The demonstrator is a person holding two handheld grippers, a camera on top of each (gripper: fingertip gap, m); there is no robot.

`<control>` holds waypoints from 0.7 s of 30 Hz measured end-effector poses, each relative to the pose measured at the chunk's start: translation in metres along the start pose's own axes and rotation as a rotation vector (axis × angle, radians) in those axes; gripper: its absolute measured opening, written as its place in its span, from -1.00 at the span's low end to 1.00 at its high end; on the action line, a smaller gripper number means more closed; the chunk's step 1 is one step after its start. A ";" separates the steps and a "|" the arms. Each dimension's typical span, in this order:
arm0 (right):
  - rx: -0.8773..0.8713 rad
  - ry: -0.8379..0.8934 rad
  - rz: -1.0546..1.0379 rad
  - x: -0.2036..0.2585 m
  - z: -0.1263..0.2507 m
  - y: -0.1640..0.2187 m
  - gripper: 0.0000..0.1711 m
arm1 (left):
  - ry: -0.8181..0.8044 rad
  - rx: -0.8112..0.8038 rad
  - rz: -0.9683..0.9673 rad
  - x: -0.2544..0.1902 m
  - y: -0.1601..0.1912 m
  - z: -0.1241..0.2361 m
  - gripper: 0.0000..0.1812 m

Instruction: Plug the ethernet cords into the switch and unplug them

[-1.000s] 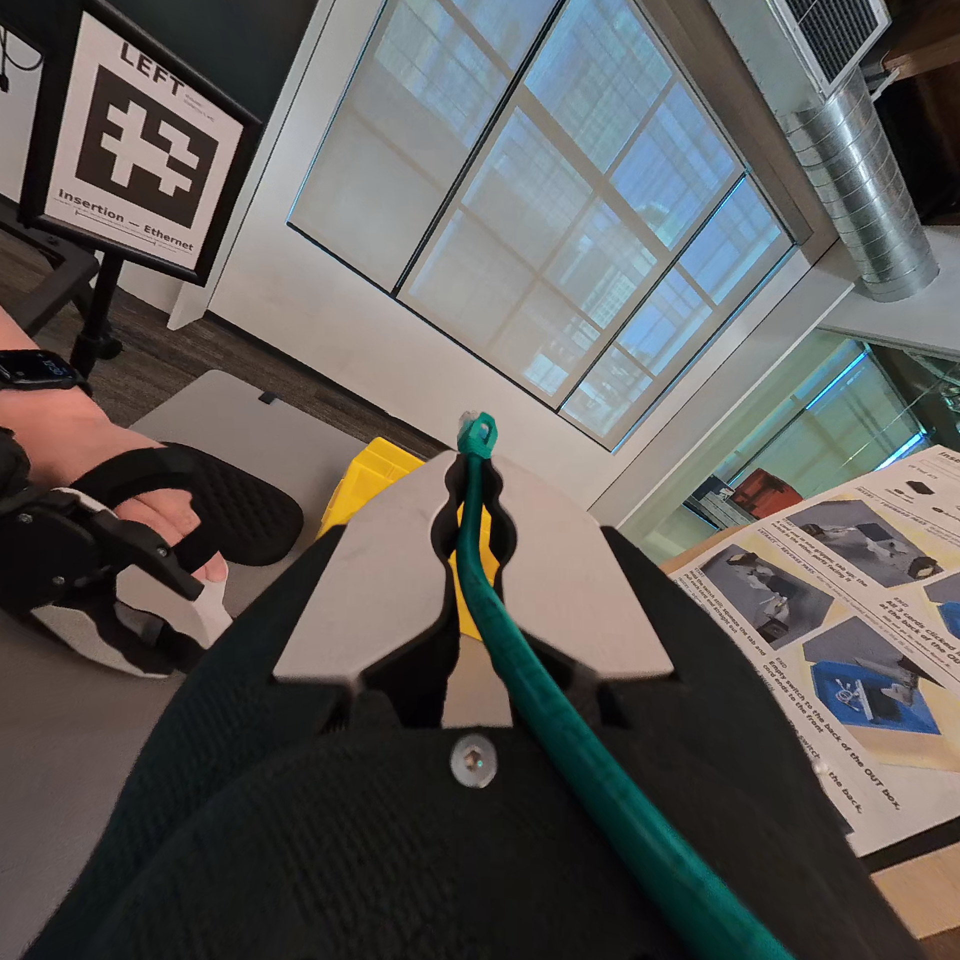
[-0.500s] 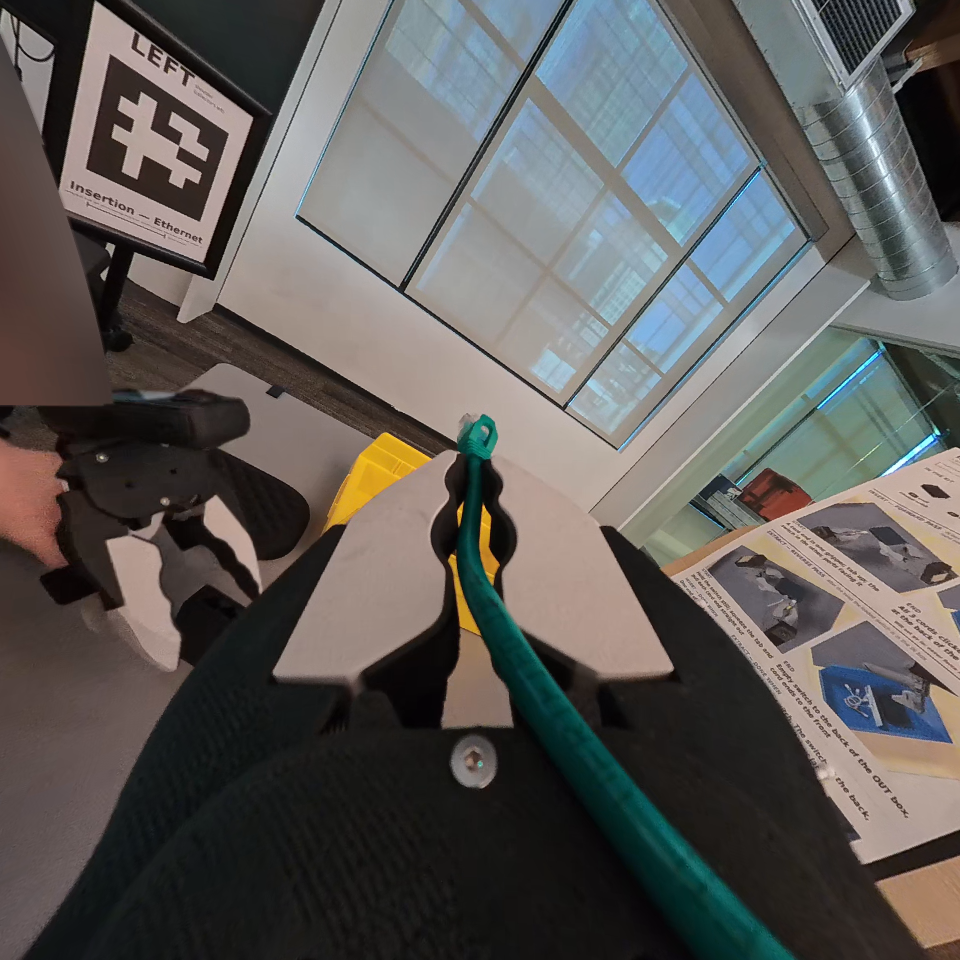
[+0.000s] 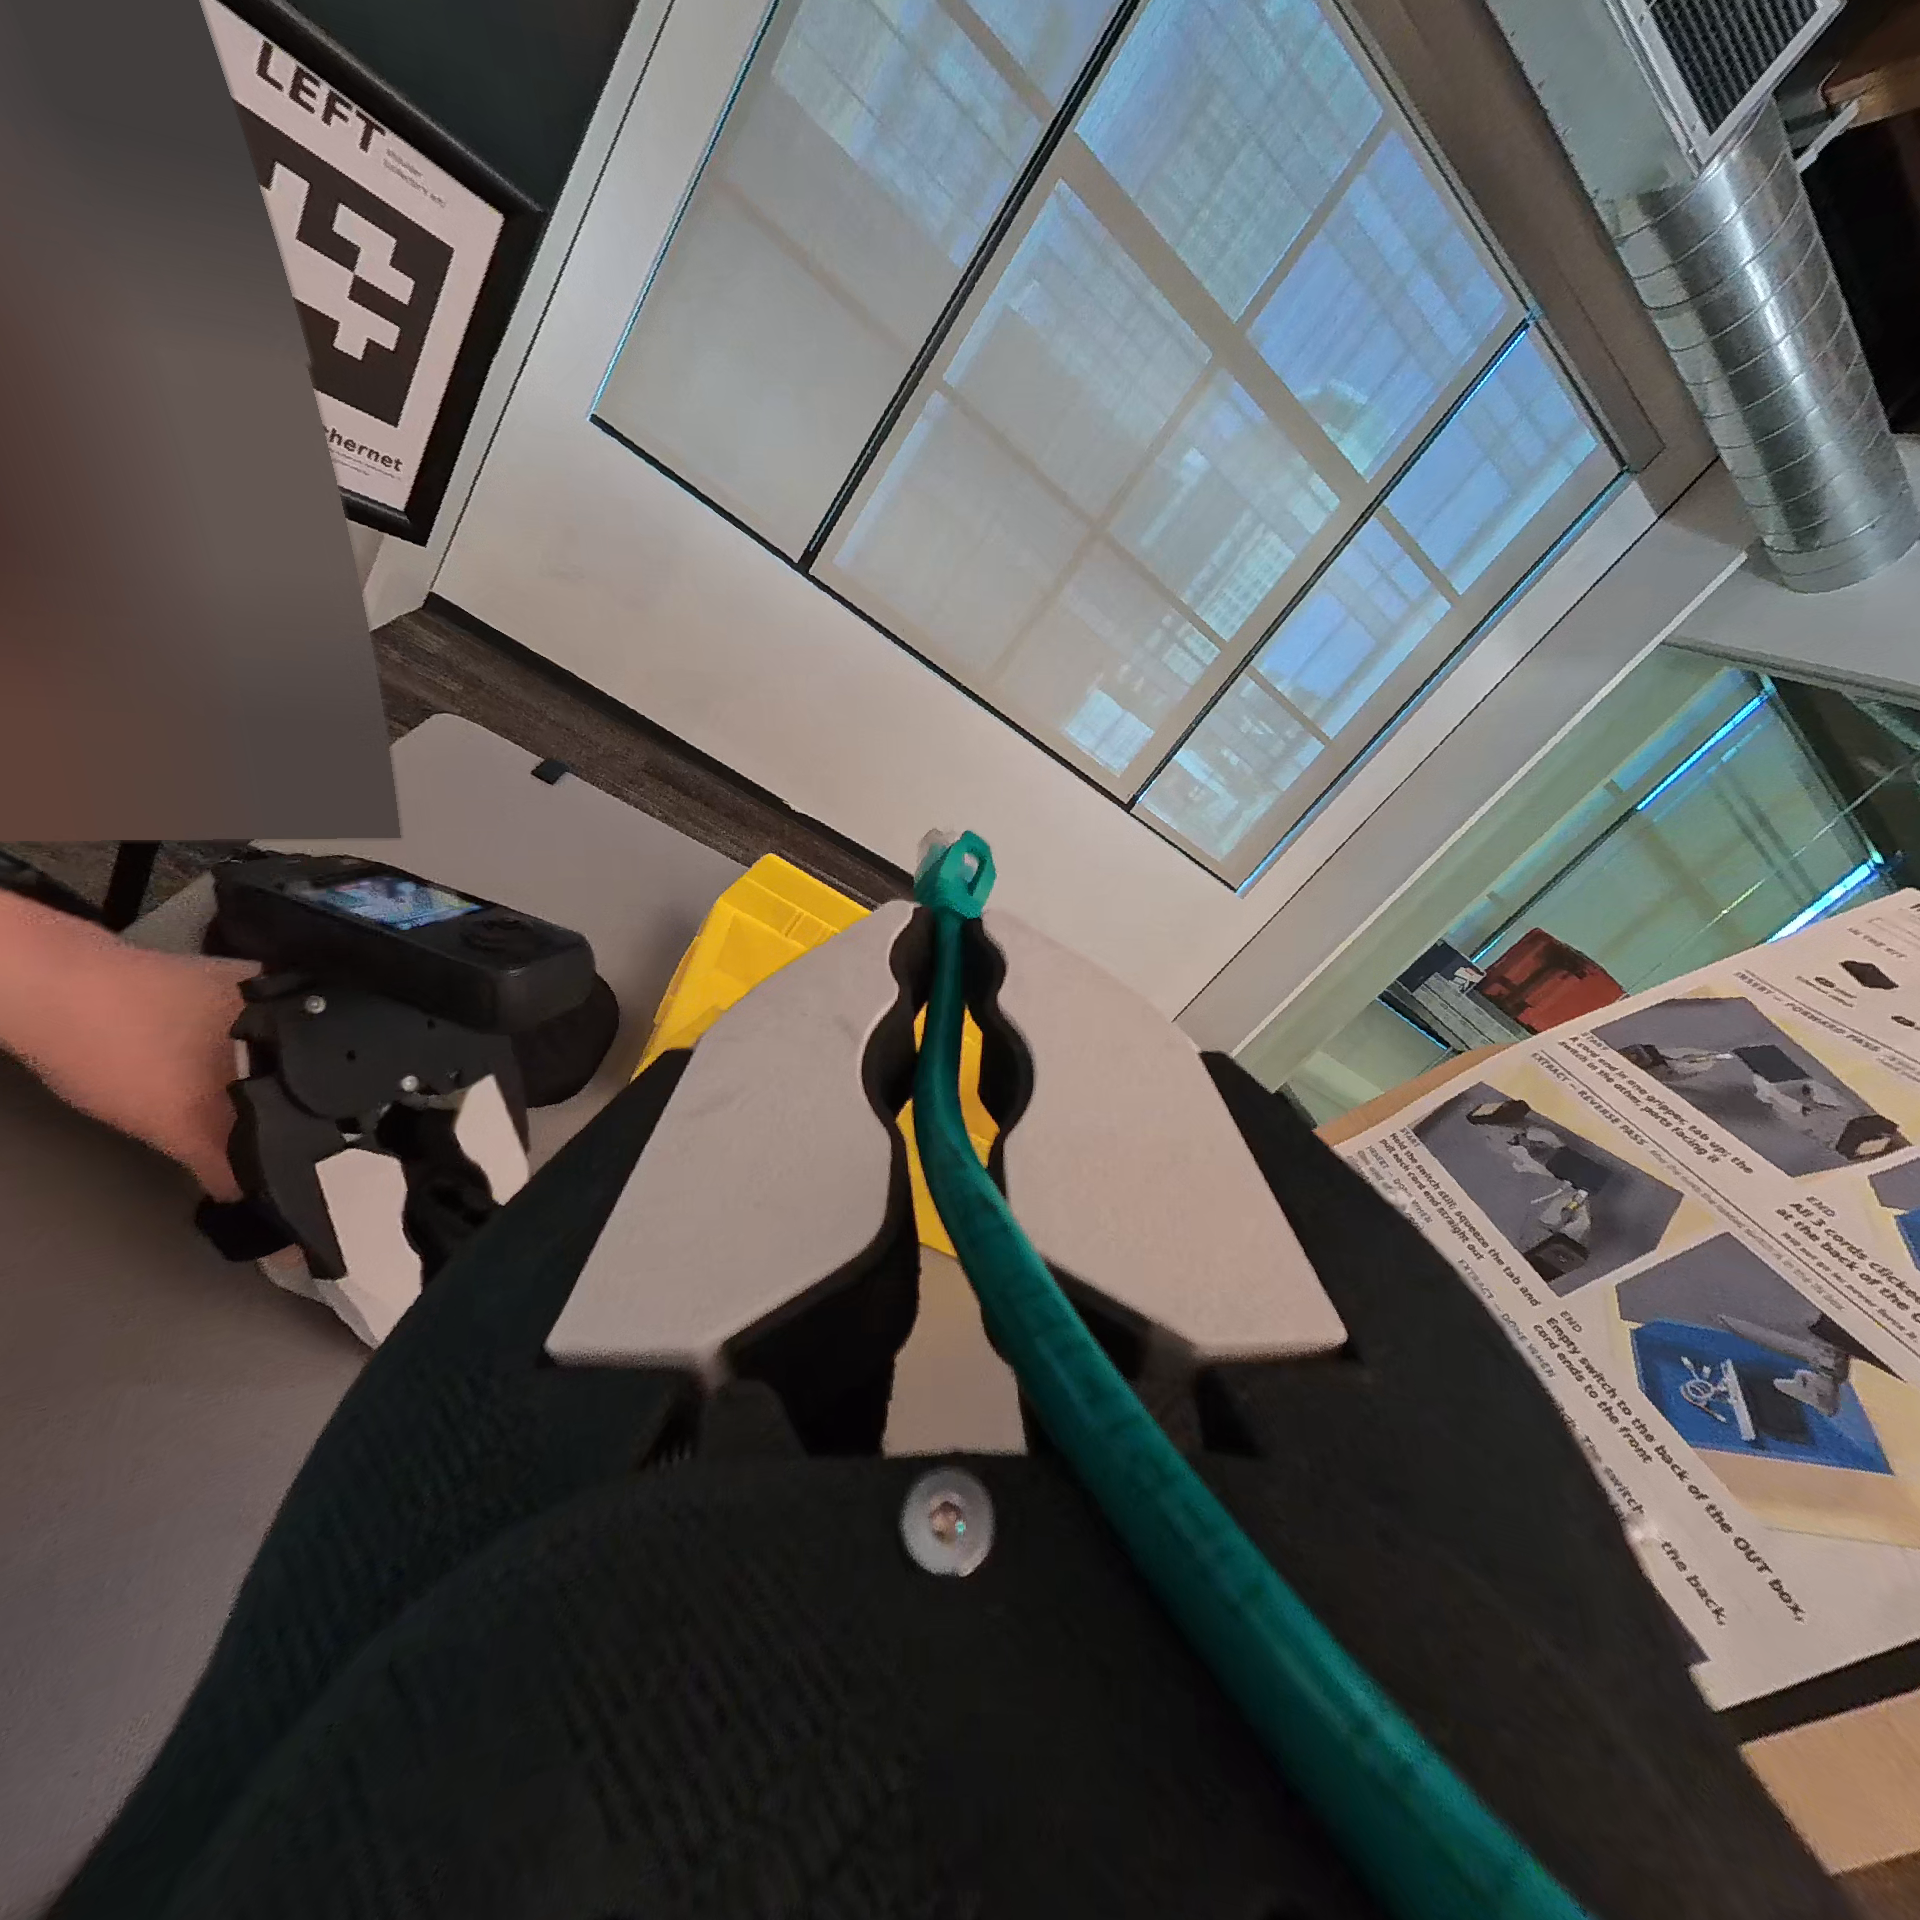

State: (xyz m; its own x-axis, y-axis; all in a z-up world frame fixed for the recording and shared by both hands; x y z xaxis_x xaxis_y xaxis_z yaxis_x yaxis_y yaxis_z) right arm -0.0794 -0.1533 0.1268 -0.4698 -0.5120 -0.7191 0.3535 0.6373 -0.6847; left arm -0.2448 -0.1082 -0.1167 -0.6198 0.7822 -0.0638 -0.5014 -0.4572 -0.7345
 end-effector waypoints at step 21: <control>0.006 0.242 0.034 -0.003 -0.013 -0.010 -0.93 | -0.784 -0.539 -1.134 -0.003 -0.202 0.128 -0.67</control>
State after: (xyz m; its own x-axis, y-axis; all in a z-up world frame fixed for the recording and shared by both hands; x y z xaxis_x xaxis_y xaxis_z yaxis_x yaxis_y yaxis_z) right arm -0.0920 -0.1510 0.1374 -0.6373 -0.3373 -0.6929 0.3769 0.6478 -0.6620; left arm -0.2190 -0.0719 0.1185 -0.3079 0.1032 0.9458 -0.7587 0.5732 -0.3095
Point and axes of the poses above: each gripper's, where its closed fingertips meet, z back along the fingers, y out of its underside, x = y × z across the jaws, the point moved 6 cm from there along z, back along the fingers, and after that the axes turned 10 degrees about z, right-handed, at the moved point
